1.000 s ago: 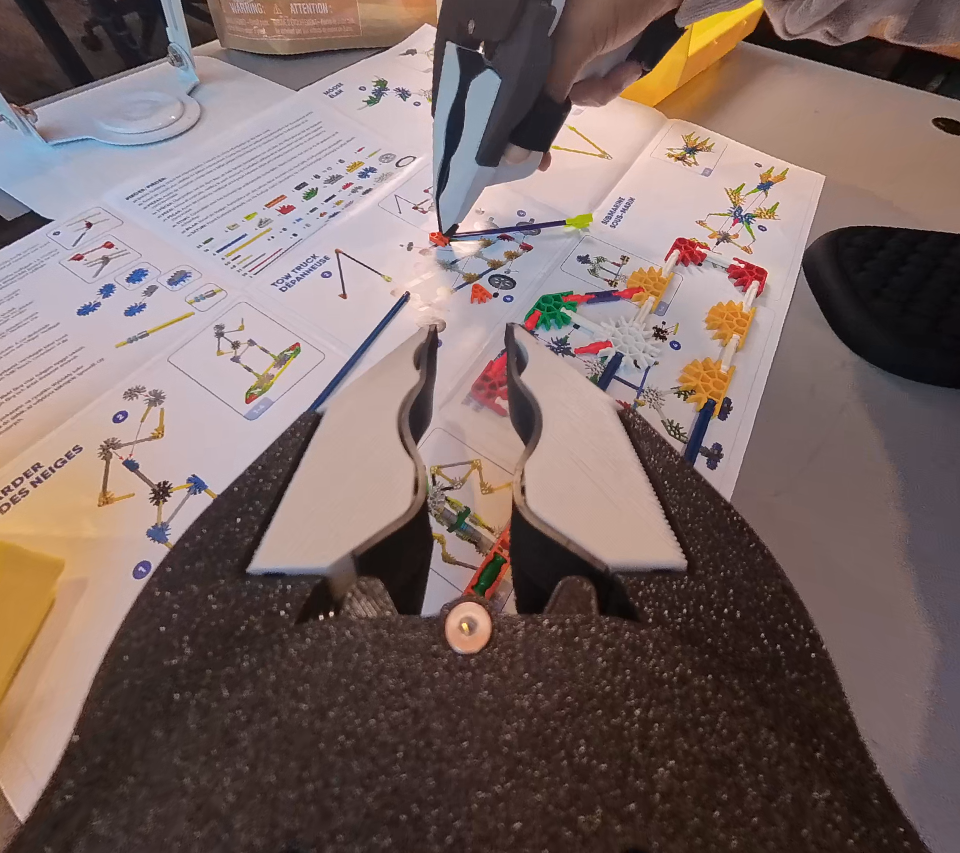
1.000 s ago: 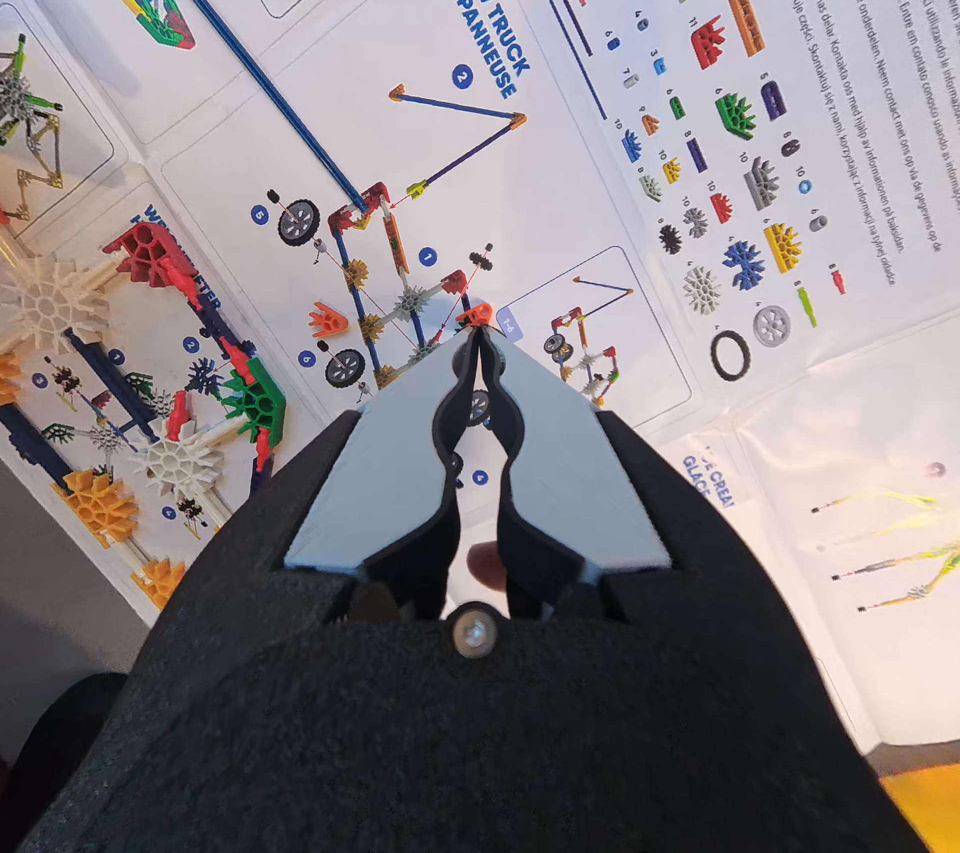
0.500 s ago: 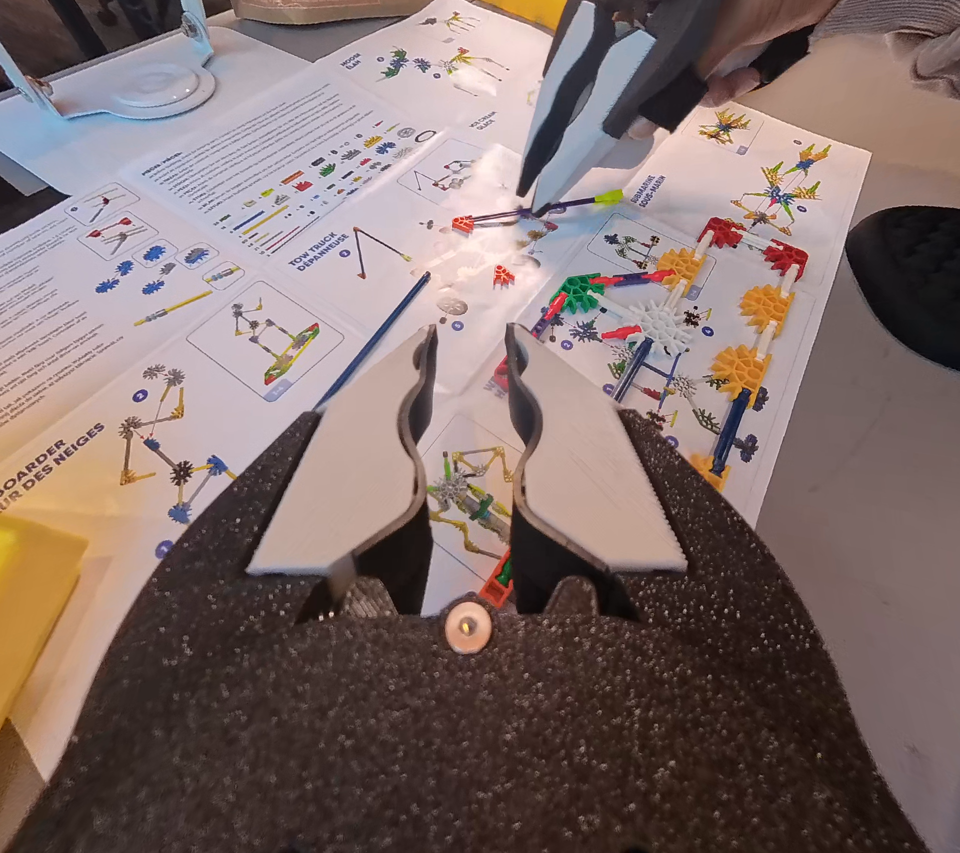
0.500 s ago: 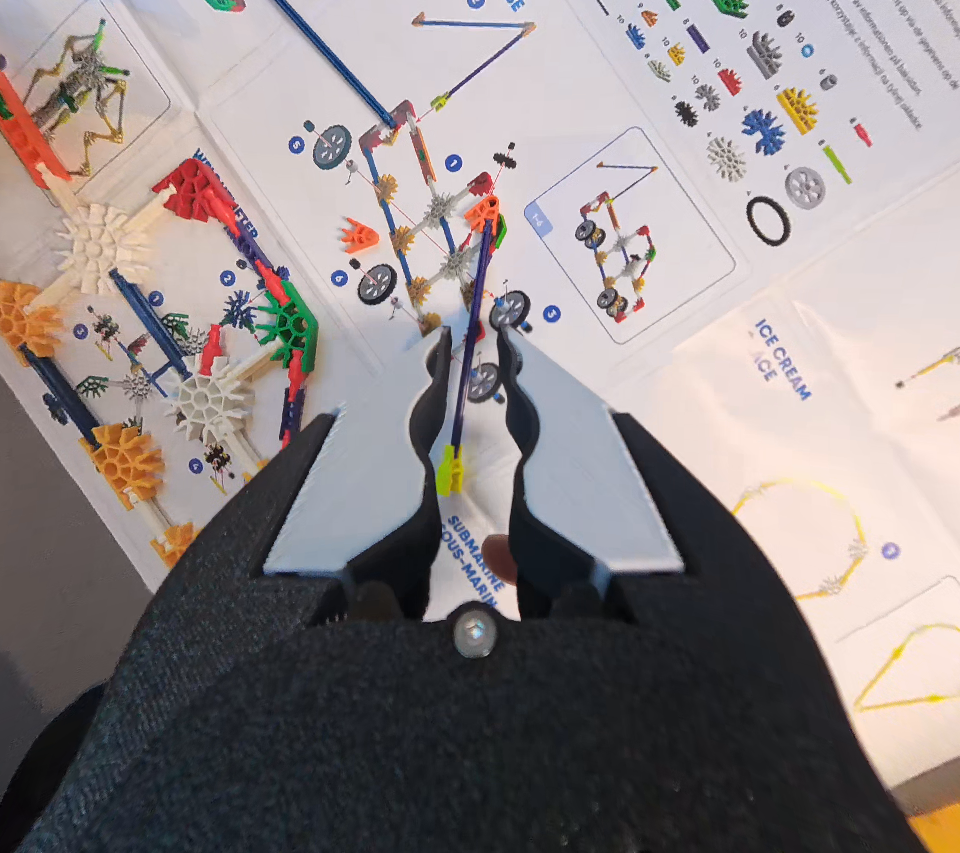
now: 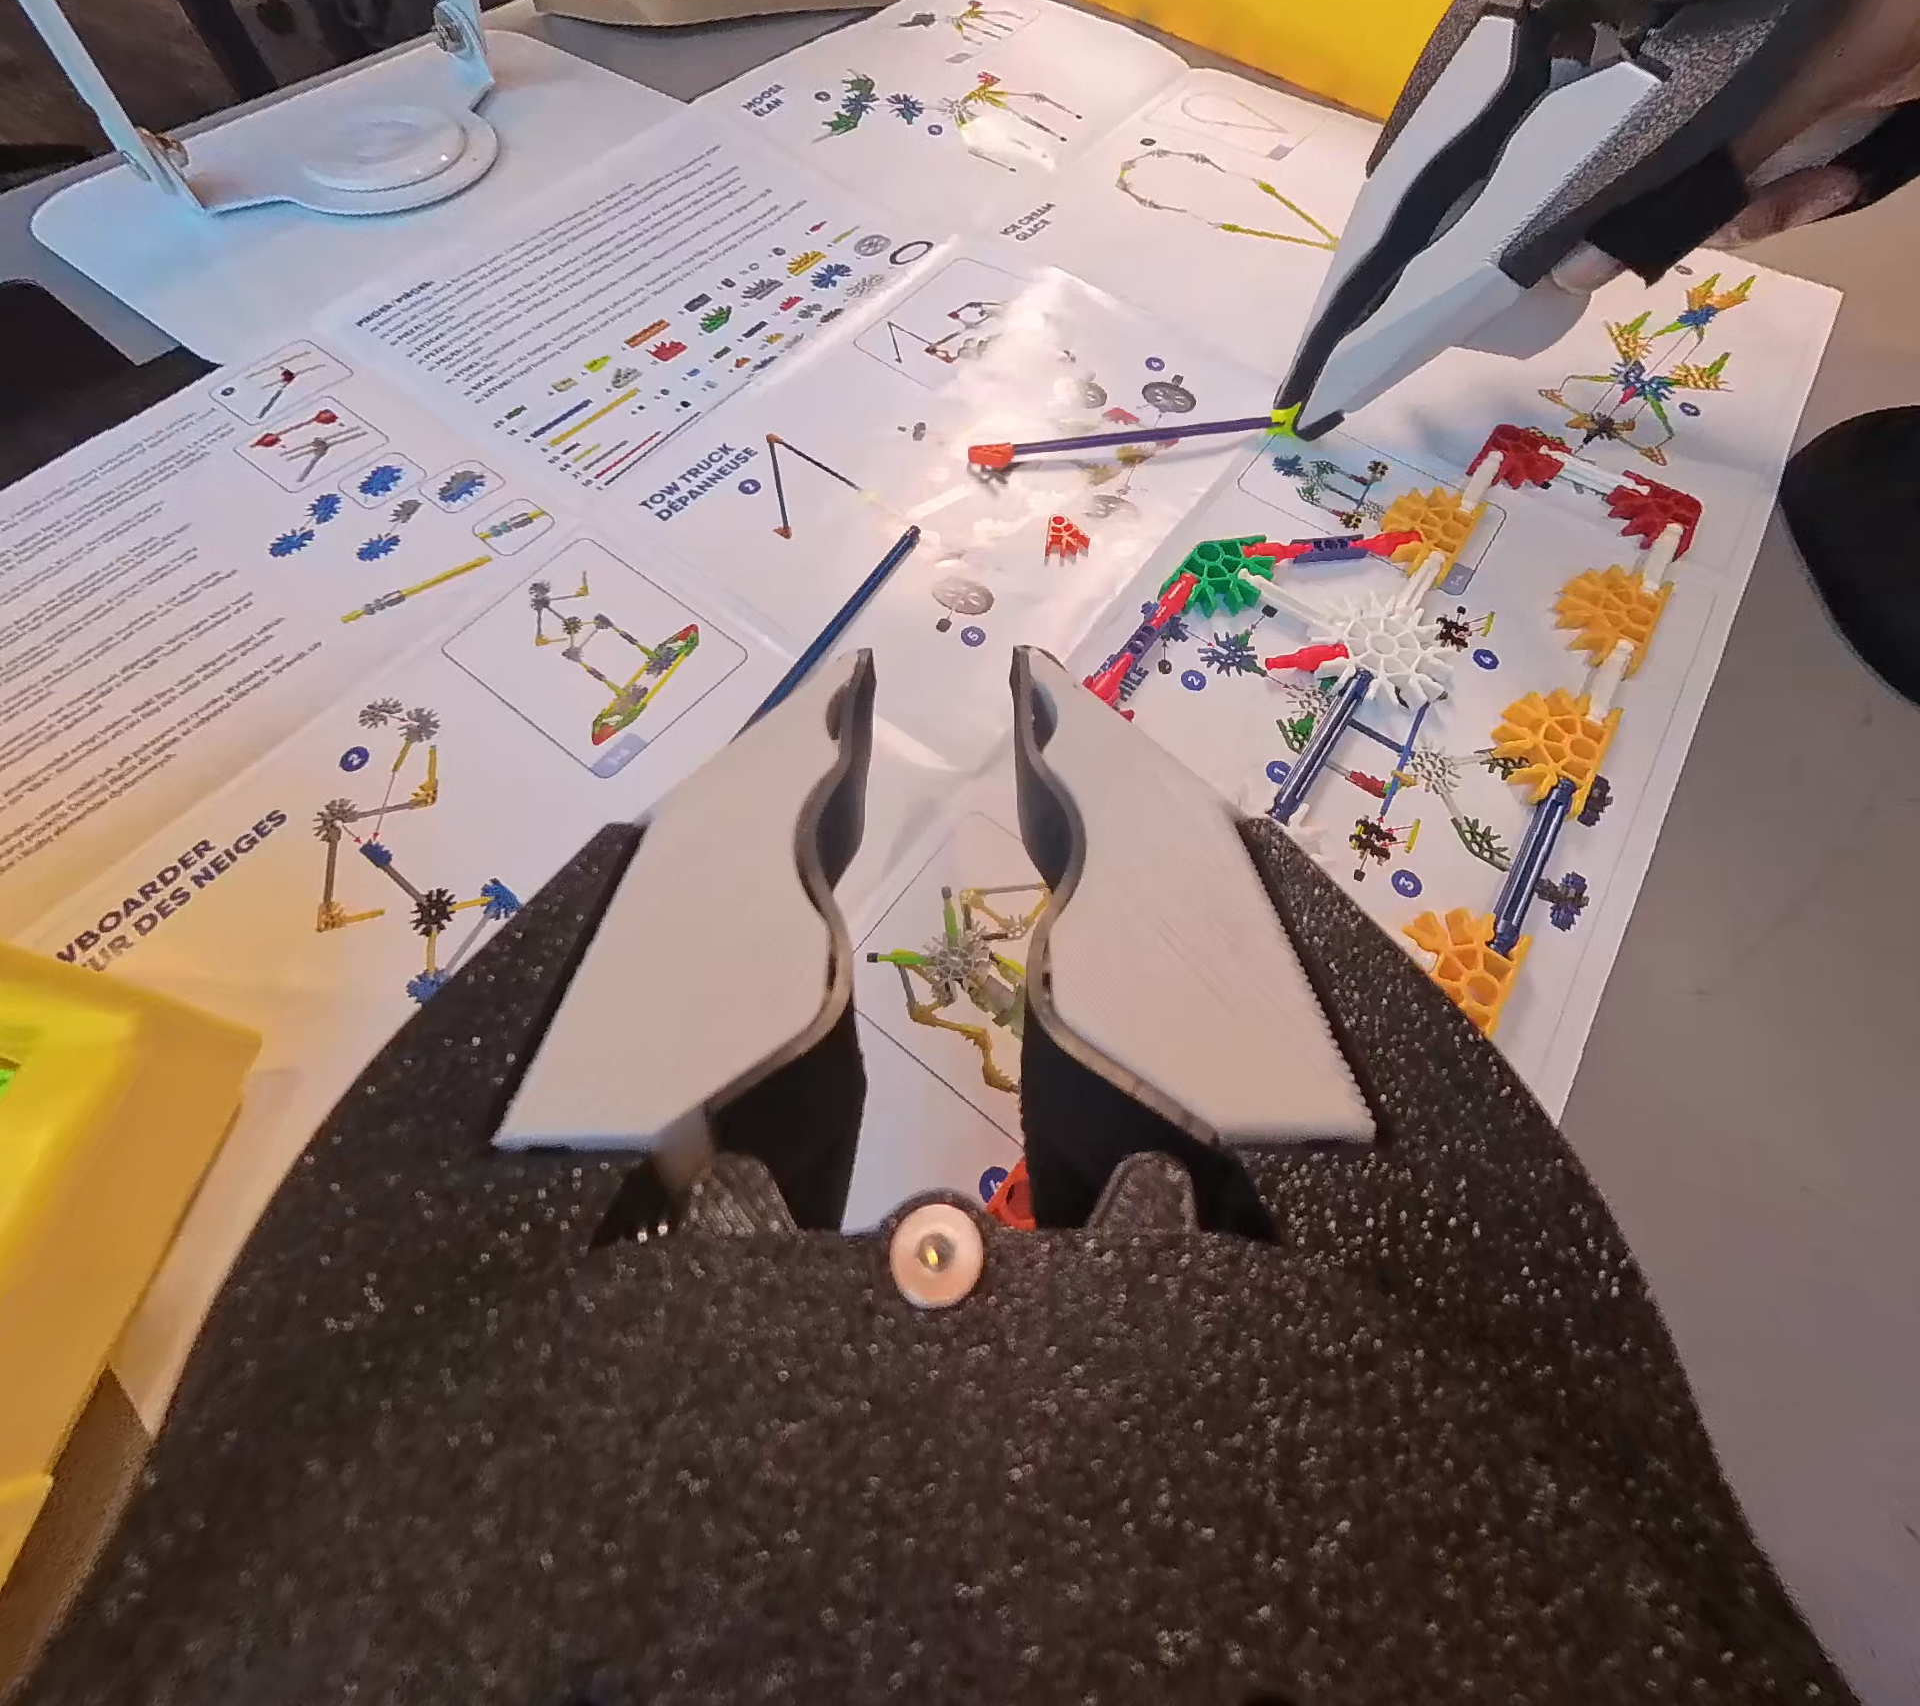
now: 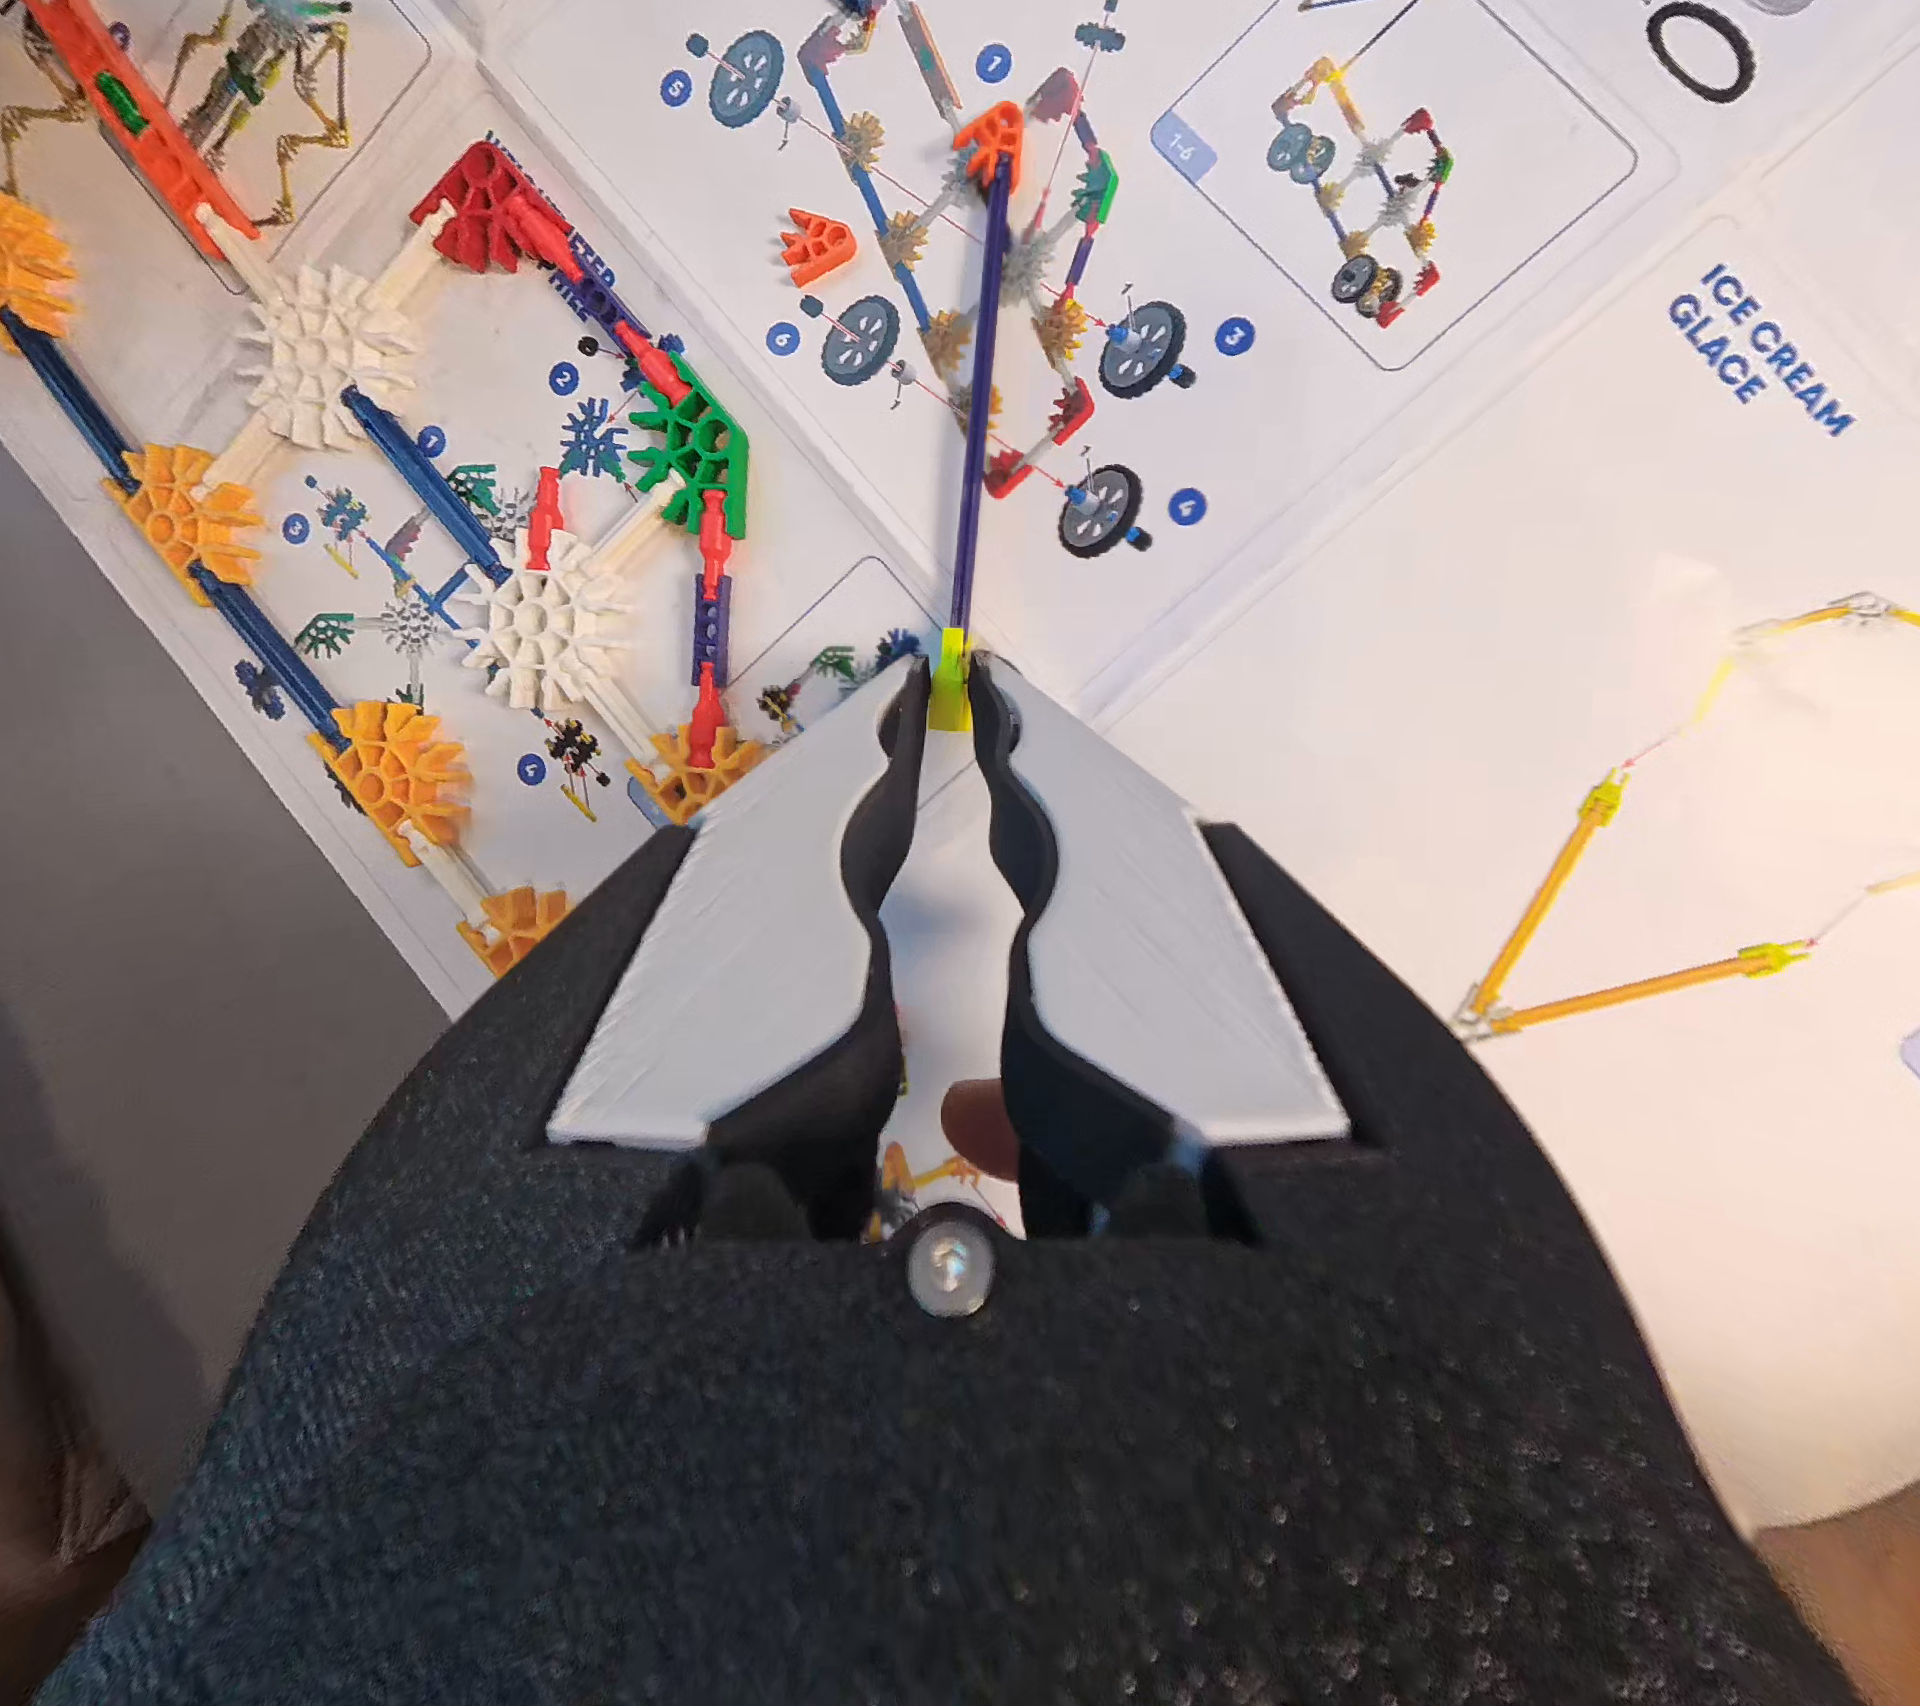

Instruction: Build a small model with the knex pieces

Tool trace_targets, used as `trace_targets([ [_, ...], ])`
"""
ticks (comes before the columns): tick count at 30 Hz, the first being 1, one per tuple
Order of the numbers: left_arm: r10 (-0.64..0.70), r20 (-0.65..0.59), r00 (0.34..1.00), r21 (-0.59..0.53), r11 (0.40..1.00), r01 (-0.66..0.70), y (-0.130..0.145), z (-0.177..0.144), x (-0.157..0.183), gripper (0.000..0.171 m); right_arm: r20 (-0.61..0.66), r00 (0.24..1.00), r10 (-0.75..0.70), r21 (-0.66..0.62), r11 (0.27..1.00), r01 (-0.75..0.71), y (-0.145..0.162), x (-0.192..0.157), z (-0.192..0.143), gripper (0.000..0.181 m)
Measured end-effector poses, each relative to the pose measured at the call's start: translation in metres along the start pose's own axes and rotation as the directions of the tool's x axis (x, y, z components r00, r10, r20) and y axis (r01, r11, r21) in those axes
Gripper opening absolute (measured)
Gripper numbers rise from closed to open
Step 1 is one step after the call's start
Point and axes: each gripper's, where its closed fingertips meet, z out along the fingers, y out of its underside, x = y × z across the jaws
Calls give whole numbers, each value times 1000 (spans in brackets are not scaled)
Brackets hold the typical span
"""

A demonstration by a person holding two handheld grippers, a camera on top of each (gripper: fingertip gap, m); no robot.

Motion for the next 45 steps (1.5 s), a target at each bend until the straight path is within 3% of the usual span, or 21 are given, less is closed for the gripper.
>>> trace_targets([
  [9, 12, 9, 1000, -1, 1000, -12, -1, -1, 0, 24, 15, 999, 48, 47, 998, -48, -3, -6, 3, 12],
  [18, 13, 1, 1000, -11, 1000, -13, 2, 1, 2, 24, -6, 994, 107, 177, 979, -105, -10, 12, -24, 11],
  [28, 32, 3, 999, -21, 999, -32, 2, 3, 4, 24, -24, 999, -42, 103, 994, 44, 4, -9, 1, 11],
  [31, 102, 0, 995, -49, 994, -102, -1, 8, 5, 23, -49, 997, -64, 98, 993, 68, 5, -9, 2, 11],
  [35, 226, -119, 967, -104, 966, -238, -14, 33, 20, 20, -45, 998, -54, 121, 991, 59, 5, -8, 1, 12],
  [39, 354, -278, 893, -130, 907, -400, -22, 73, 41, 19, -61, 995, -77, 130, 988, 85, 7, -7, 2, 6],
  [45, 499, -404, 767, -93, 811, -577, -20, 115, 57, 26, -265, 920, -290, 151, 930, 336, 2, 1, -8, 5],
])
